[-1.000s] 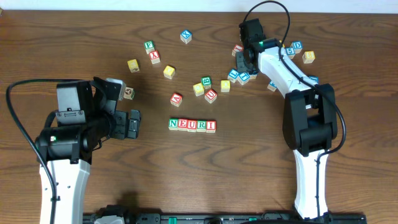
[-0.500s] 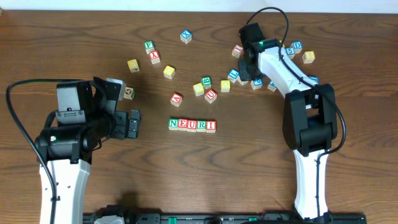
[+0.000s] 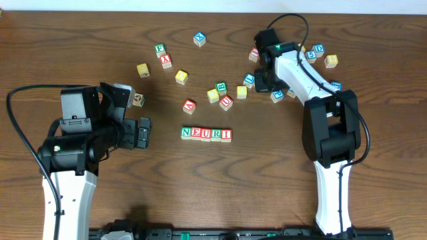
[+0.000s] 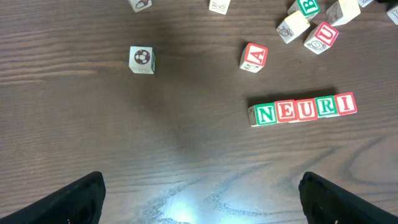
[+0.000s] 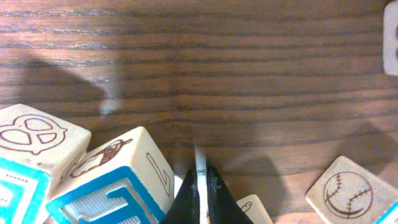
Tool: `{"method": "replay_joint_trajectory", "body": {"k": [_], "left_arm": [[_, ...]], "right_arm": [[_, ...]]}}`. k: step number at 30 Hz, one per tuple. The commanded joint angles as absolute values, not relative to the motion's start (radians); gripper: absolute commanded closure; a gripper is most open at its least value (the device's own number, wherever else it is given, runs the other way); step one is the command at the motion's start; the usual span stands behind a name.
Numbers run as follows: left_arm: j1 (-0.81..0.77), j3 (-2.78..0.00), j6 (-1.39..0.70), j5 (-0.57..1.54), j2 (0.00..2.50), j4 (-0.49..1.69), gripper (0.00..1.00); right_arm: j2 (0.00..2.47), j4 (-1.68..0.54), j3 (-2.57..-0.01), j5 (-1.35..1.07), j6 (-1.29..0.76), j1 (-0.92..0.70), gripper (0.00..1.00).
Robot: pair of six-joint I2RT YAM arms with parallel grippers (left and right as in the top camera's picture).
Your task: Spell out NEURIPS
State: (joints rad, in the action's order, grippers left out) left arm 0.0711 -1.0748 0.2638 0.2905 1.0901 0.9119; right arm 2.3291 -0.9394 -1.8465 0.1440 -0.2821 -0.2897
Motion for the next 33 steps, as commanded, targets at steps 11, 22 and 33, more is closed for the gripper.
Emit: {"method": "replay_joint_trajectory", "body": {"k": [11, 22, 33], "left_arm": [[0.076, -1.095, 0.276, 0.302, 1.084, 0.913, 0.02], [0.076, -1.095, 0.276, 0.303, 1.084, 0.913, 0.02], [0.076, -1.095, 0.276, 0.302, 1.084, 0.913, 0.02]], "right_arm": [[2.038, -1.002, -1.853, 0.307, -0.508, -0.318, 0.99], [1.843, -1.233, -1.853, 0.382, -1.002, -0.32, 0.7], [1.917, -1.208, -1.852, 0.308, -1.115, -0.347, 0.42]]}}
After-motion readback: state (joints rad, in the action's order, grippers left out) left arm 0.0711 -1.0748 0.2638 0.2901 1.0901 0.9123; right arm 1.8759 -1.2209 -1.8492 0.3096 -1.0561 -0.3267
